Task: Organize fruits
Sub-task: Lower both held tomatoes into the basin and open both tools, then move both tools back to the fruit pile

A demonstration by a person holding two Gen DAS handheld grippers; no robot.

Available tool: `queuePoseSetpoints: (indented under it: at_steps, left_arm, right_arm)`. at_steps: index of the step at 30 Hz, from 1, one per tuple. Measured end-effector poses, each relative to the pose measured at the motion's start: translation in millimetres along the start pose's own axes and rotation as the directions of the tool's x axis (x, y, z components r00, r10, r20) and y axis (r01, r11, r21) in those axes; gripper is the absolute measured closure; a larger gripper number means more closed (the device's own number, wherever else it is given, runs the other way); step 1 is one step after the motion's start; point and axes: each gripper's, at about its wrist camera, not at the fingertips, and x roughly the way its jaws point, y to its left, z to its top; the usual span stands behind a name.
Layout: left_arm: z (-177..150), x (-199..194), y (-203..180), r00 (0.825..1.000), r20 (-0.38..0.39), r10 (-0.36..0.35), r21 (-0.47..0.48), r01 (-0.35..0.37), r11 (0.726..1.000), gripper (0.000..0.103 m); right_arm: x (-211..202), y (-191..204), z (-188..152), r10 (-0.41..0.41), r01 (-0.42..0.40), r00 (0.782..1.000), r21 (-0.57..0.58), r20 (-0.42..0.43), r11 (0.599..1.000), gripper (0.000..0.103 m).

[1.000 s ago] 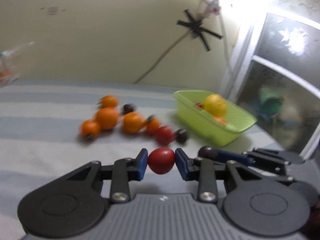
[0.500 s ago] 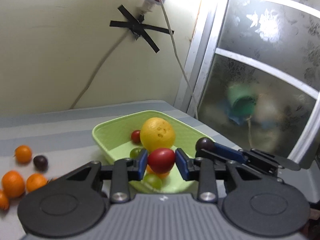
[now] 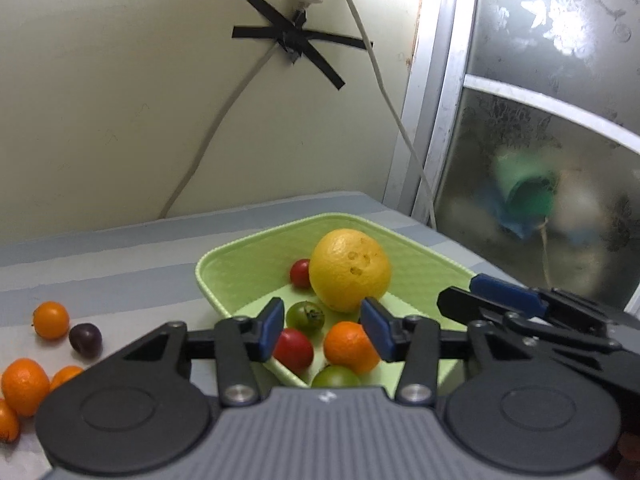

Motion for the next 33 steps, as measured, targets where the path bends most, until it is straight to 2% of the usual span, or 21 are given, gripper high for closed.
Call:
queuePoseSetpoints:
  at_steps: [4, 8, 12, 15, 17, 22, 24, 27, 31, 33]
  left_arm:
    - [-4.0, -31.2, 7.7, 0.999, 0.049, 0.003, -0.021, -0.002, 1.000, 0.059]
    - [-20.9, -76.0, 42.1, 0.995, 0.085, 0.050, -0.083, -0.043, 0.996, 0.059]
    - [-45.0, -114.8, 89.3, 0.979, 0.092, 0.184, -0.150, -0.169, 0.974, 0.059]
    - [-65.1, -128.9, 125.8, 0.953, 0.039, 0.301, -0.185, -0.289, 0.939, 0.059]
    - [-75.9, -133.6, 142.2, 0.937, 0.014, 0.349, -0.191, -0.340, 0.921, 0.059]
    - [-83.2, -132.8, 158.4, 0.943, 0.004, 0.331, -0.191, -0.325, 0.926, 0.054]
    - [-82.7, -127.6, 156.2, 0.952, 0.008, 0.307, -0.171, -0.301, 0.938, 0.053]
    - [-75.2, -113.6, 153.4, 0.960, 0.019, 0.279, -0.128, -0.275, 0.953, 0.052]
    - [-68.6, -95.3, 155.1, 0.966, 0.007, 0.259, -0.081, -0.258, 0.963, 0.052]
    - [-68.1, -87.9, 155.4, 0.969, -0.013, 0.248, -0.066, -0.248, 0.966, 0.053]
  right_arm:
    - [-5.5, -2.4, -1.6, -0.025, 0.025, 0.999, 0.013, 0.029, 1.000, 0.059]
    - [-16.6, 2.4, -3.1, -0.032, 0.032, 0.998, 0.000, 0.050, 0.999, 0.059]
    - [-30.2, 16.0, -1.6, 0.005, -0.004, 0.997, -0.025, 0.071, 1.000, 0.060]
    - [-34.1, 35.9, 2.3, 0.065, -0.061, 0.995, -0.054, 0.071, 0.997, 0.060]
    - [-32.1, 54.2, 4.1, 0.117, -0.111, 0.992, -0.091, 0.056, 0.990, 0.060]
    - [-14.6, 106.2, -0.3, 0.216, -0.218, 0.976, -0.209, -0.036, 0.953, 0.060]
    - [-2.4, 126.6, -3.8, 0.258, -0.274, 0.962, -0.260, -0.094, 0.926, 0.060]
    - [20.2, 153.3, -6.2, 0.318, -0.366, 0.929, -0.348, -0.191, 0.863, 0.060]
    - [53.1, 179.5, -1.5, 0.338, -0.437, 0.895, -0.415, -0.292, 0.798, 0.059]
    - [70.6, 190.5, 1.1, 0.330, -0.453, 0.885, -0.445, -0.329, 0.772, 0.055]
